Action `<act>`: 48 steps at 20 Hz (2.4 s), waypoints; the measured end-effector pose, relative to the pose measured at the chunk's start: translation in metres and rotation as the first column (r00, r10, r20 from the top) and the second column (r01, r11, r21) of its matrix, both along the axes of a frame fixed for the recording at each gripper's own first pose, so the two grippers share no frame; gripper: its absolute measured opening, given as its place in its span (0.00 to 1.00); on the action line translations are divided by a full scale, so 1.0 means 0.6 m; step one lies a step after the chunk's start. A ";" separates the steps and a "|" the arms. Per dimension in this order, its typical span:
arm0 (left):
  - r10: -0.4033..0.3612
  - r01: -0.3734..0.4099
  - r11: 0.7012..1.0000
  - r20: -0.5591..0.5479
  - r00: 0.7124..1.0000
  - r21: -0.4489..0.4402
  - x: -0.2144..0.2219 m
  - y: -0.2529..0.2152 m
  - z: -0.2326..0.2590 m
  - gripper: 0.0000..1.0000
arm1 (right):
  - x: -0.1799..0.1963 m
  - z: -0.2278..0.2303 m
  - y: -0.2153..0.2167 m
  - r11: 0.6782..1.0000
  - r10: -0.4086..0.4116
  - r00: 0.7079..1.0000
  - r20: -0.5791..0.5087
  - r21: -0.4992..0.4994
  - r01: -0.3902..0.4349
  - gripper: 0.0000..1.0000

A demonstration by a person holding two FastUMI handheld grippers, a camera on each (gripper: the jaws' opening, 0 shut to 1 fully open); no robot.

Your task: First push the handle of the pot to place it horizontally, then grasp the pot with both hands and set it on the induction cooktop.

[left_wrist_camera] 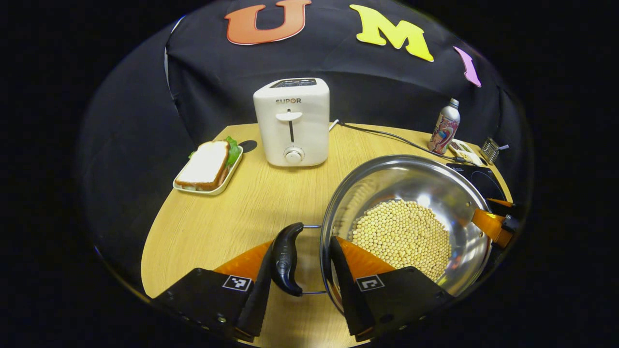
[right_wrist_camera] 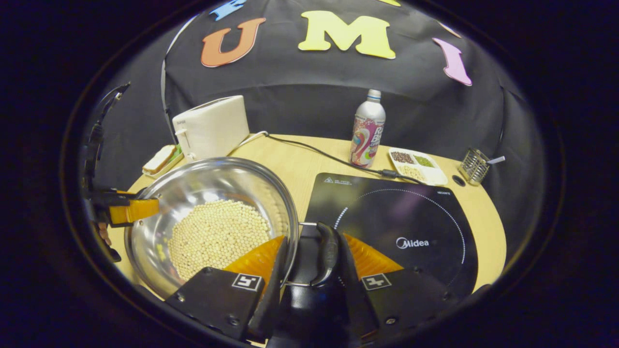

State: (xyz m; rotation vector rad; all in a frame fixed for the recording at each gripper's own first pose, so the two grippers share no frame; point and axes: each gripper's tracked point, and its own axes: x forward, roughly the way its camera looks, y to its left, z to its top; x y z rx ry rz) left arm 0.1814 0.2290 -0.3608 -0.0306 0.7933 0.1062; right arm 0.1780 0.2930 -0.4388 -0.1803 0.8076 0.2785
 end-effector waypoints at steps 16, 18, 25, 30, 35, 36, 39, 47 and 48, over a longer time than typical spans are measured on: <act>0.002 -0.014 0.997 0.155 0.988 0.075 -0.065 -0.061 0.239 0.63 | -0.030 0.251 -0.048 0.994 0.023 0.998 0.052 0.101 -0.028 0.58; -0.014 -0.002 0.996 0.173 0.985 0.092 -0.061 -0.083 0.265 0.63 | -0.027 0.282 -0.071 0.995 0.022 0.998 0.065 0.093 -0.028 0.58; -0.084 0.065 0.993 0.208 0.974 0.098 -0.033 -0.205 0.321 0.63 | -0.005 0.361 -0.194 0.997 -0.024 0.994 0.106 0.073 0.016 0.55; -0.127 0.105 0.989 0.229 0.965 0.106 -0.005 -0.302 0.336 0.63 | 0.012 0.390 -0.292 0.998 -0.052 0.989 0.141 0.047 0.046 0.58; -0.164 0.145 0.985 0.241 0.957 0.095 0.021 -0.384 0.336 0.63 | 0.035 0.401 -0.378 0.996 -0.088 0.983 0.161 0.042 0.083 0.58; -0.170 0.151 0.984 0.241 0.956 0.094 0.026 -0.396 0.334 0.63 | 0.039 0.400 -0.389 0.995 -0.096 0.982 0.163 0.043 0.090 0.58; -0.176 0.158 0.983 0.243 0.954 0.091 0.038 -0.420 0.326 0.63 | 0.054 0.392 -0.413 0.994 -0.105 0.981 0.163 0.045 0.099 0.58; -0.164 0.150 0.985 0.216 0.963 0.081 0.070 -0.440 0.278 0.63 | 0.089 0.339 -0.434 0.993 -0.106 0.984 0.142 0.057 0.099 0.58; -0.162 0.149 0.986 0.211 0.964 0.079 0.074 -0.442 0.270 0.63 | 0.094 0.331 -0.435 0.994 -0.103 0.984 0.142 0.055 0.096 0.58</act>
